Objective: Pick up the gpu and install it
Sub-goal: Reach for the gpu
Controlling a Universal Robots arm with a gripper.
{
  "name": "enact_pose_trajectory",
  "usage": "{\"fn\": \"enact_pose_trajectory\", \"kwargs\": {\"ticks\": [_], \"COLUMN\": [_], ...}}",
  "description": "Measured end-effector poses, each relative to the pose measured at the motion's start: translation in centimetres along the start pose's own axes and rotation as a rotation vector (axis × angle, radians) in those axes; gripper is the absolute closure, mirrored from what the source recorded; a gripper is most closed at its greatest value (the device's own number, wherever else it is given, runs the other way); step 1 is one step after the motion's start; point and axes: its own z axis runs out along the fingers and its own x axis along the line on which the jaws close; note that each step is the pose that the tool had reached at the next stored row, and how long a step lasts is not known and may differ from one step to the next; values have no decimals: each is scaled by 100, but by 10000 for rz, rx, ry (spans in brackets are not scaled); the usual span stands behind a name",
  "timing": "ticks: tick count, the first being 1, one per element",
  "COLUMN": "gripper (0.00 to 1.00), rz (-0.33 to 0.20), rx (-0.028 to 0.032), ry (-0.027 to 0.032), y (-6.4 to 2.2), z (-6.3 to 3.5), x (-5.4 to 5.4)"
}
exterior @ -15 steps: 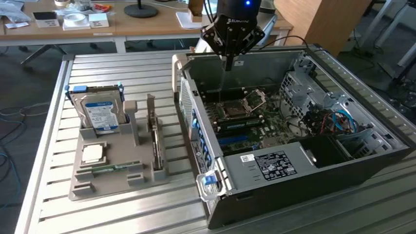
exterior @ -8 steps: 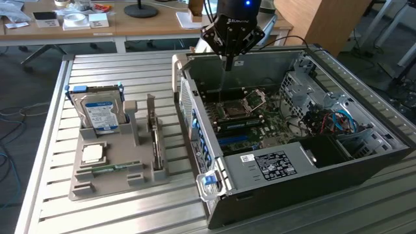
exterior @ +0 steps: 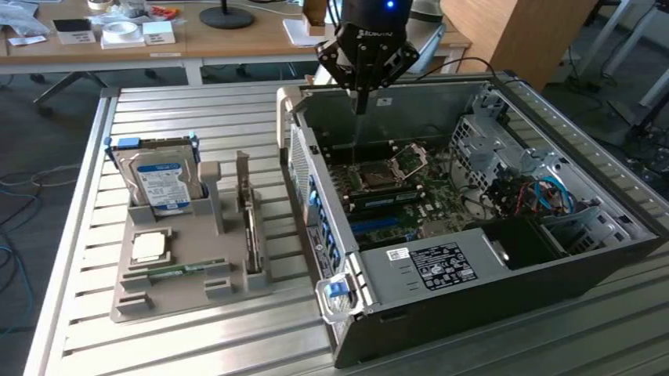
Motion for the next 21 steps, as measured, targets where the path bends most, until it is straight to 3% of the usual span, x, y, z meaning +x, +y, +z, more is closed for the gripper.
{"fn": "enact_pose_trajectory", "kwargs": {"ticks": [21], "gripper": [89], "rz": [1], "rx": [0], "ry": [-2], "y": [-10], "z": [-9], "x": [478]}}
